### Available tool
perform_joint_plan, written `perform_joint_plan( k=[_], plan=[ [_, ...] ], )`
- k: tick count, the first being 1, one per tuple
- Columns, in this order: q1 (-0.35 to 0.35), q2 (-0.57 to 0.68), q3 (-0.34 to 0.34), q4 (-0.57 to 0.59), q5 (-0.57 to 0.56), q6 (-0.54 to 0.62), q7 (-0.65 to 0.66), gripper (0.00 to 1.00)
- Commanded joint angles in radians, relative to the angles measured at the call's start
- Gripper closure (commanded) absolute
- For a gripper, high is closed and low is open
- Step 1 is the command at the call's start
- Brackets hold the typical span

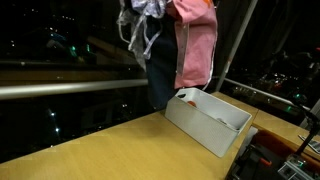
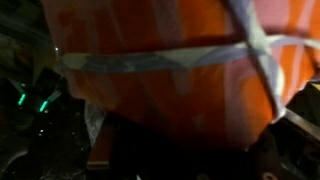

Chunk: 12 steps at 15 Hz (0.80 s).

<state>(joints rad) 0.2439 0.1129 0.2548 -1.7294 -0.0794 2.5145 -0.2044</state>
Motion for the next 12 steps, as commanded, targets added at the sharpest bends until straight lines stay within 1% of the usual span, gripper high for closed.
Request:
perform_joint_plan(
  k=[1, 4, 8, 12],
  plan=[
    [0.030, 0.079, 0.027, -0.004, 0.034, 0.009, -0.007, 0.99],
    [-0.004, 0.109, 0.040, -0.117, 0.140, 0.070, -0.079, 0.99],
    [-0.081, 0.153, 0.065, -0.250, 0.293, 0.158, -0.204, 0.99],
    [-0.135, 0.204, 0.114, -0.333, 0.396, 0.212, -0.286, 0.99]
  ],
)
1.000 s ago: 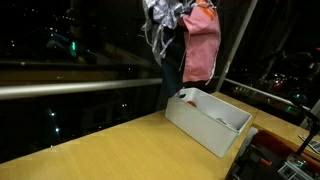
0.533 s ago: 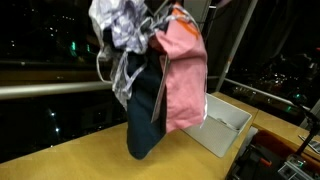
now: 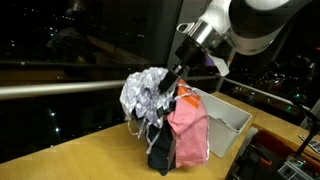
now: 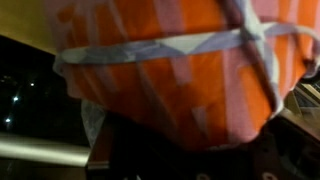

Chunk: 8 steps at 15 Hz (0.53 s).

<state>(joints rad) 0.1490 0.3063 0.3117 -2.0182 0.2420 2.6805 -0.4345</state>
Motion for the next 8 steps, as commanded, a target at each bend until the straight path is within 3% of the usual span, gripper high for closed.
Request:
perform_joint_plan(
  k=[1, 3, 4, 5, 8],
  plan=[
    [-0.049, 0.022, 0.073, -0.053, 0.089, 0.056, -0.066, 0.99],
    [-0.060, 0.036, 0.095, -0.065, 0.099, 0.069, -0.076, 0.99],
    [-0.063, 0.040, 0.096, -0.068, 0.089, 0.078, -0.073, 0.73],
    [-0.071, 0.040, 0.101, -0.072, 0.083, 0.079, -0.076, 0.71],
    [-0.102, 0.018, 0.084, -0.078, 0.067, 0.069, -0.088, 0.52]
  ],
)
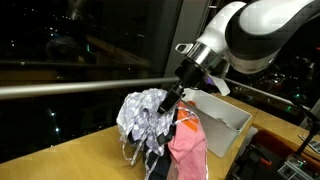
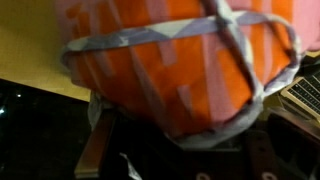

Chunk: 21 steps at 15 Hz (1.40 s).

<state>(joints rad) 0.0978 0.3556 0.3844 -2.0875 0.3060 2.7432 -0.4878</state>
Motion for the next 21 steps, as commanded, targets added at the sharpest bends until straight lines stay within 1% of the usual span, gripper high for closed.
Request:
perform_joint_plan(
  k=[1, 4, 7, 12, 15, 18, 21],
  plan=[
    [-0.072, -0.043, 0.008, -0.010, 0.009, -0.001, -0.043, 0.43],
    [-0.138, -0.071, -0.017, -0.018, 0.019, 0.000, -0.067, 0.22],
    [-0.207, -0.094, -0.071, -0.037, 0.015, 0.014, -0.090, 0.00],
    [-0.295, -0.063, -0.203, -0.092, -0.017, 0.052, -0.142, 0.00],
    [-0.323, -0.025, -0.268, -0.136, -0.046, 0.084, -0.140, 0.00],
    [-0.340, 0.020, -0.306, -0.168, -0.084, 0.107, -0.114, 0.00],
    [-0.342, 0.064, -0.305, -0.182, -0.105, 0.116, -0.074, 0.00]
  ],
)
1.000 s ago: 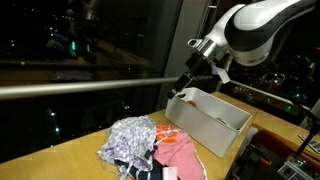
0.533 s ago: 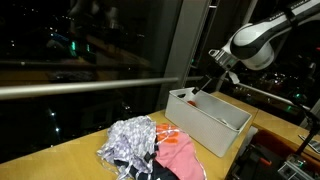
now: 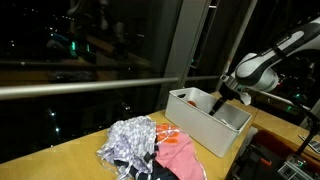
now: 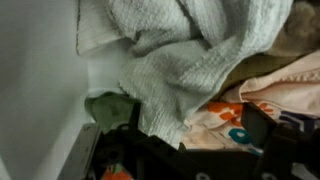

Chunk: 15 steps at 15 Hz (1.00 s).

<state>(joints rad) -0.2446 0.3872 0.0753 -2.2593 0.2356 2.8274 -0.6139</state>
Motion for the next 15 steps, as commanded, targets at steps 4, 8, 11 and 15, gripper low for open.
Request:
perform_joint_plan(
  k=[4, 8, 11, 15],
  plan=[
    [-0.013, 0.146, 0.033, 0.031, -0.049, 0.038, 0.089, 0.00],
    [-0.018, 0.250, 0.035, 0.086, -0.087, 0.036, 0.136, 0.00],
    [-0.022, 0.294, 0.033, 0.129, -0.111, 0.031, 0.165, 0.26],
    [-0.041, 0.293, 0.044, 0.157, -0.113, 0.023, 0.186, 0.42]
  ],
)
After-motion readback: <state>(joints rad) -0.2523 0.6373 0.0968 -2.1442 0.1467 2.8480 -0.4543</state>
